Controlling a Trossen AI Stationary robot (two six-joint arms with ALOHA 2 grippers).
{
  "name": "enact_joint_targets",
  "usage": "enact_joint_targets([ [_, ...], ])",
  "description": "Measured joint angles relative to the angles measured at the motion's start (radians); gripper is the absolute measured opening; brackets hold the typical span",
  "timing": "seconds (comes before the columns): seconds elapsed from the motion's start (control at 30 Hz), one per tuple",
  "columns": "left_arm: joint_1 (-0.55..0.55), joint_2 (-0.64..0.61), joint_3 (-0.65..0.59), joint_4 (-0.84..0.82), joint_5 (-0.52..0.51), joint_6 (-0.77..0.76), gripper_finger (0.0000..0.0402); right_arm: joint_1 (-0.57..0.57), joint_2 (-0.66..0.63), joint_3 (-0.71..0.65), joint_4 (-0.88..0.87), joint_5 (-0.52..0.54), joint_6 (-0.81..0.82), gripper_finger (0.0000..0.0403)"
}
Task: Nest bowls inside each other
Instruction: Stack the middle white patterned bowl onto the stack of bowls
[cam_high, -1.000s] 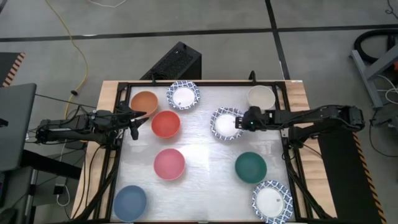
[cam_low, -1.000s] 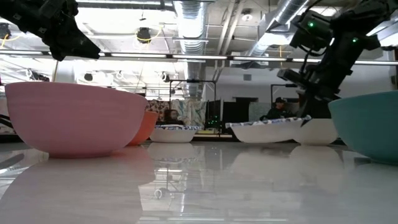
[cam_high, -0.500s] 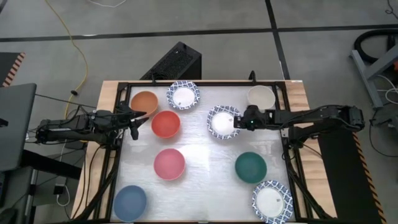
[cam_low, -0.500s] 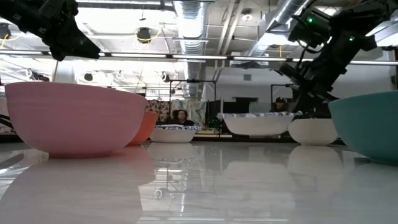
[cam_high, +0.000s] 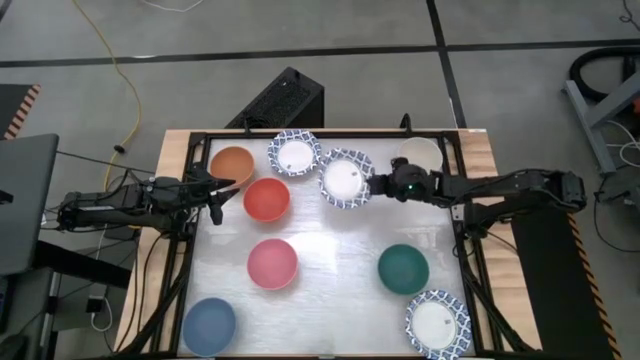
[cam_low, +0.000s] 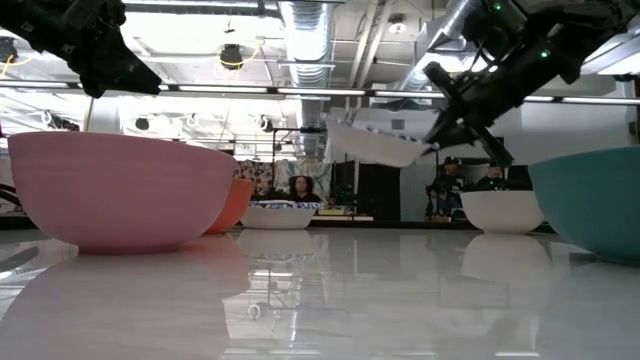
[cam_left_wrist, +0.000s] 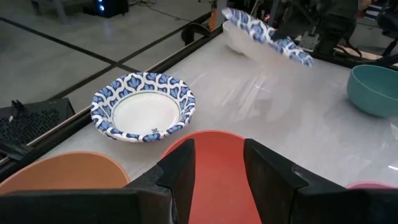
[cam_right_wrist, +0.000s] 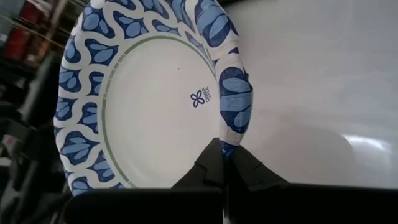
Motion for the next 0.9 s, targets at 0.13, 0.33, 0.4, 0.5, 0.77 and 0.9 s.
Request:
enact_joint_targets([
  [0.13, 0.0, 0.0, 0.0, 0.0, 0.0, 0.0, 0.0126, -0.029, 0.0, 0.0, 0.073, 0.0, -0.04, 0.0015],
  [0.33, 0.0, 0.0, 0.0, 0.0, 0.0, 0.0, 0.0126, -0.069, 0.0, 0.0, 0.17, 0.001, -0.07, 0.0015],
  [0.4, 0.0, 0.0, 0.0, 0.0, 0.0, -0.001, 0.0126, -0.082, 0.004, 0.0, 0.189, 0.001, -0.07, 0.0015],
  [0.5, 0.0, 0.0, 0.0, 0.0, -0.001, 0.0, 0.0126, -0.098, 0.036, 0.0, 0.25, 0.001, -0.07, 0.0015],
  [0.77, 0.0, 0.0, 0.0, 0.0, -0.044, -0.001, 0.0126, -0.132, 0.248, 0.162, 0.278, -0.006, -0.145, 0.0015],
  [0.9, 0.0, 0.0, 0.0, 0.0, -0.045, -0.001, 0.0126, -0.15, 0.362, 0.292, 0.253, -0.059, -0.205, 0.0015],
])
